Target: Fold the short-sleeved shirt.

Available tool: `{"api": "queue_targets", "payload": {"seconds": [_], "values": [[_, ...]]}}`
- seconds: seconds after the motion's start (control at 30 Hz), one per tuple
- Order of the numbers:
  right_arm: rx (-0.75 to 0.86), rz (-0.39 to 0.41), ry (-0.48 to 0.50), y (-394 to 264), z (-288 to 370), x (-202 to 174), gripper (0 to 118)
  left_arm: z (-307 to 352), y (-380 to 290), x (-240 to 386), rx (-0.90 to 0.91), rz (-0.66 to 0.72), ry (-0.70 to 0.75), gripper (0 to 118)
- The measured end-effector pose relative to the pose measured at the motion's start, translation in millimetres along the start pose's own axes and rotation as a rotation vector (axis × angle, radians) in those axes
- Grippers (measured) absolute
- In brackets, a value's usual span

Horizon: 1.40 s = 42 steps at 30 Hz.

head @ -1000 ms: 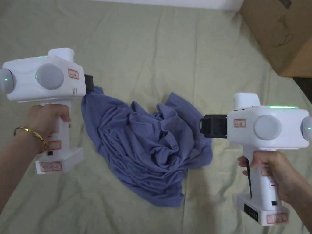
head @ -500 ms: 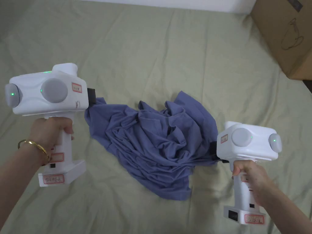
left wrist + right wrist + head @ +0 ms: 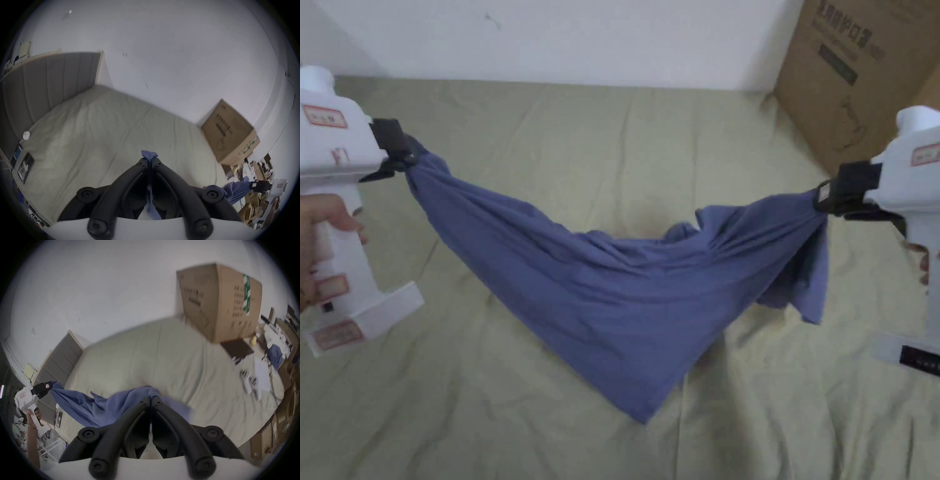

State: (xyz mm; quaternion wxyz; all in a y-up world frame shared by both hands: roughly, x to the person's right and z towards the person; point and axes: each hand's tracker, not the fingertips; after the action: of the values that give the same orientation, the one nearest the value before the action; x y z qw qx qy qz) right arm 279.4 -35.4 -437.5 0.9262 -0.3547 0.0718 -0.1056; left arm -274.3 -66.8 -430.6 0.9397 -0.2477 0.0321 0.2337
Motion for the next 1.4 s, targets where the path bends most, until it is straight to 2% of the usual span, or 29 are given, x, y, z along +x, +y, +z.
{"api": "queue_targets", "payload": {"seconds": [0.2, 0.3, 0.37, 0.43, 0.57, 0.77, 0.97, 1.23, 1.4], "values": [[0.195, -0.009, -0.032, 51.5, 92.3, 5.6, 0, 70.2, 64.8, -3.2, 0.194, 0.02, -0.041, 2], [0.232, -0.026, 0.006, 70.7, 121.7, 0.6, 0, 98.4, 91.9, 2.4, 0.253, 0.04, -0.096, 2], [0.261, -0.005, 0.002, 83.4, 133.8, -8.4, 0, 111.0, 107.5, 13.0, 0.295, 0.0, -0.08, 2], [0.301, 0.049, -0.026, 97.1, 144.6, -21.8, 0, 118.2, 123.0, 23.3, 0.327, -0.045, -0.074, 2], [0.34, 0.068, -0.065, 135.2, 151.5, -38.9, 0, 124.1, 152.9, 47.0, 0.355, -0.097, -0.039, 2], [0.407, 0.074, -0.14, 203.0, 144.6, -61.7, 0, 110.7, 204.8, 76.3, 0.378, -0.09, -0.019, 2], [0.469, 0.12, -0.254, 270.3, 123.1, -82.9, 0, 87.7, 238.8, 121.1, 0.402, -0.116, 0.006, 2], [0.546, 0.157, -0.359, 333.9, 79.4, -103.9, 0, 15.4, 281.2, 149.1, 0.452, -0.121, 0.055, 2], [0.571, 0.164, -0.378, 348.0, 40.4, -108.4, 0, -36.3, 279.8, 145.8, 0.454, -0.046, 0.046, 2]]}}
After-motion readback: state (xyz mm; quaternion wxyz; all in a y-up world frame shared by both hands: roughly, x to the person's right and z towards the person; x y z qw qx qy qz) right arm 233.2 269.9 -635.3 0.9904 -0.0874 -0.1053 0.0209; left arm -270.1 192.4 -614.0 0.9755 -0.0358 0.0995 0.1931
